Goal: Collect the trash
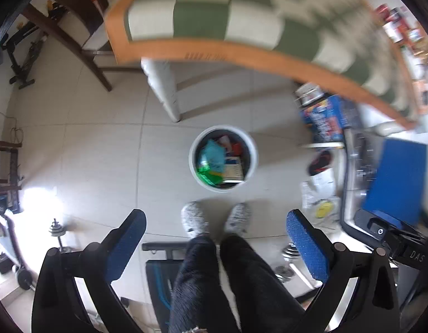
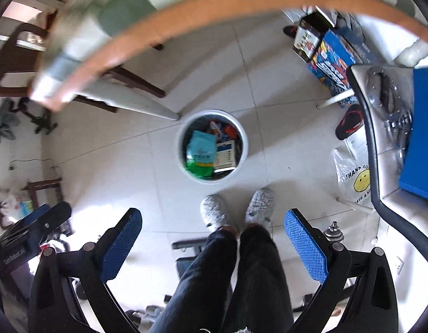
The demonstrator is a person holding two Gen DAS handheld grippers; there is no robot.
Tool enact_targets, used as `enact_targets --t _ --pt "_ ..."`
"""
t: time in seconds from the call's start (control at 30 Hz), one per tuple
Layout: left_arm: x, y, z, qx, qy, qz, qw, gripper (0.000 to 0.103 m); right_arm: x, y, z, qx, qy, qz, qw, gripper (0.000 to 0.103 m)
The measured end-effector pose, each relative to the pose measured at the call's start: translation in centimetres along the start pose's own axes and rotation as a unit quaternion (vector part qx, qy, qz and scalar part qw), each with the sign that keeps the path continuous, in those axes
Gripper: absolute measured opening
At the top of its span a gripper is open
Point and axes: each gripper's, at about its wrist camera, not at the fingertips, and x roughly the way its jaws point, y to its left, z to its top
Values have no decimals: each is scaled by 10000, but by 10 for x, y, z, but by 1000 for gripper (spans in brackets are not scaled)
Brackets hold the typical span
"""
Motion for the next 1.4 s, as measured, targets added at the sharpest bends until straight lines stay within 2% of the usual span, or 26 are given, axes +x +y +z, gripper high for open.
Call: enact_targets --t 0.13,0.27,0.47,0.6,0.77,1.0,1.4 --pt "-74 -9 -7 103 -364 -386 9985 103 -80 18 -13 -235 -107 298 9992 103" --pt "-129 -17 -14 189 -657 -644 9956 103 -148 36 -25 -458 -313 565 9969 103" --pt "-184 -21 -30 293 -923 -849 9917 103 -227 61 -39 -727 -520 964 9913 103" --pt "-207 -22 -37 242 -987 -1016 9896 103 -259 71 -50 -885 -563 1061 9888 103" --pt "-227 -22 -45 145 -1035 -1183 9875 103 -286 78 -66 -1035 -559 1163 9862 103" --pt "-233 -23 -50 116 -1054 -1279 9861 103 -308 82 -78 -1123 -633 1117 9853 103" --pt "-236 -31 -58 115 -1066 -1289 9858 103 -312 82 -80 -1200 -580 1068 9853 103"
